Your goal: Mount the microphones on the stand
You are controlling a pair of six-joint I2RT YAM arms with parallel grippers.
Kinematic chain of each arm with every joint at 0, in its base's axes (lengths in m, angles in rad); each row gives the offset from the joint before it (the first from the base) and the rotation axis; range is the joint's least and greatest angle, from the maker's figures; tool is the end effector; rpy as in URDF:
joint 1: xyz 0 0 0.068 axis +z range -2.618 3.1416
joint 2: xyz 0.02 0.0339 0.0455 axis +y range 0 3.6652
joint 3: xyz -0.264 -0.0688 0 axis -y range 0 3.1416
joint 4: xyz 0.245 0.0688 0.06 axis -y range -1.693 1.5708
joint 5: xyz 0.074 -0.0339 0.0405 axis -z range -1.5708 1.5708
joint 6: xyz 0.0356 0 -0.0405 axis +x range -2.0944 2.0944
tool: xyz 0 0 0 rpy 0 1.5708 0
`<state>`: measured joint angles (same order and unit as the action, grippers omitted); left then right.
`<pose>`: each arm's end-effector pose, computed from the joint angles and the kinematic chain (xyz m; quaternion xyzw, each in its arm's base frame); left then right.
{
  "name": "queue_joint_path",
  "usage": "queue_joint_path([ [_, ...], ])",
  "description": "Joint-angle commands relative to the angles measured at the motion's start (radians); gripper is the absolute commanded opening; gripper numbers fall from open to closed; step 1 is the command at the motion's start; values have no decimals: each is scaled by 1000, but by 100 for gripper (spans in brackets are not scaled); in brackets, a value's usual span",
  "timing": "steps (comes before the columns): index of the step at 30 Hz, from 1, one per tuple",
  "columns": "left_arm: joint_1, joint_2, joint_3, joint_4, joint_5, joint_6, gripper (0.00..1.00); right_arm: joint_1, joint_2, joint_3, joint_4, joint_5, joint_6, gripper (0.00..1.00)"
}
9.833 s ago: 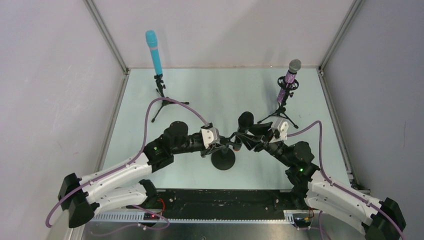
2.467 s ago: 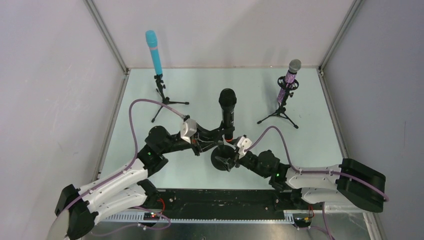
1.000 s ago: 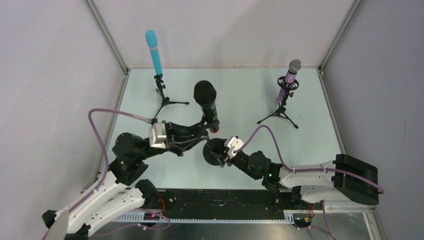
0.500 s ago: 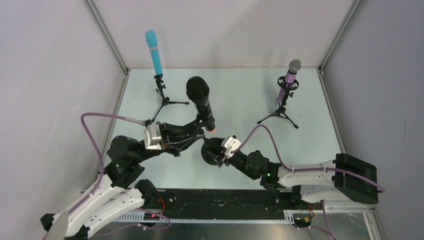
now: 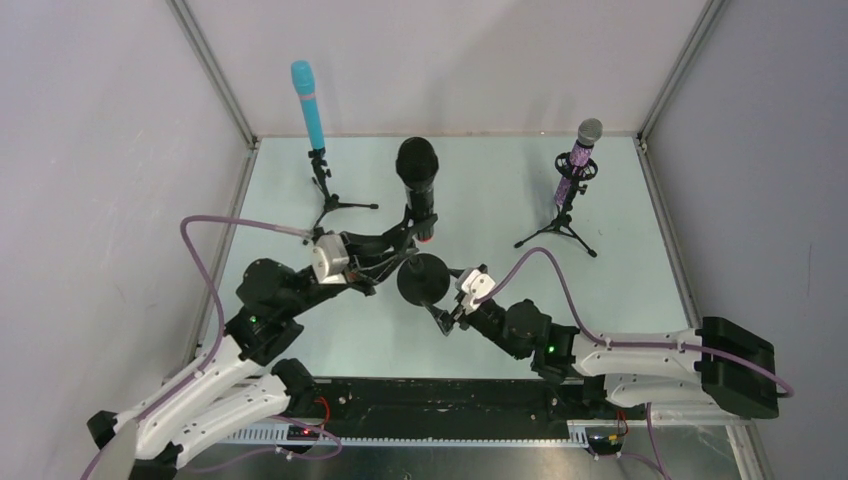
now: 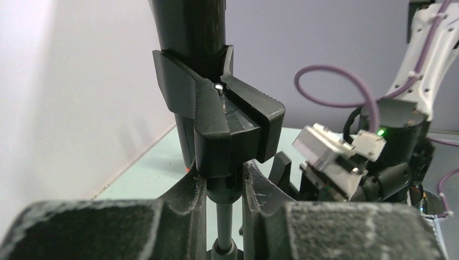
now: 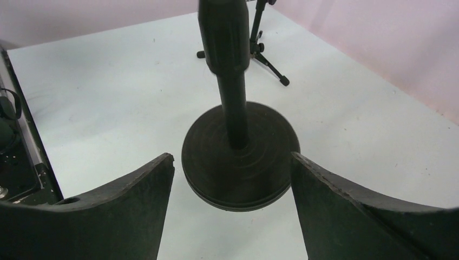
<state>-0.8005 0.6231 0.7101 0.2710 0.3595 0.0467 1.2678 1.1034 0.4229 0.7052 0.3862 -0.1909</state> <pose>0.0920 -0.1128 0.3862 0.3644 0.4508 -0.3923 0.7142 0.0833 0.2214 0.2443 -0.3543 0.6025 0.2452 0.6718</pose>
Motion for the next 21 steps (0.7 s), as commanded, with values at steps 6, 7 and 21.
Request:
queue_joint_path([
  [6, 3, 135, 20, 196, -34, 81, 0, -14, -115, 4, -133, 28, 69, 86],
  [7, 3, 149, 30, 204, -27, 82, 0, -21, -121, 4, -147, 28, 82, 87],
  [21, 75, 453, 91, 428, 30, 32, 0, -109, -299, -77, -269, 7, 133, 90],
])
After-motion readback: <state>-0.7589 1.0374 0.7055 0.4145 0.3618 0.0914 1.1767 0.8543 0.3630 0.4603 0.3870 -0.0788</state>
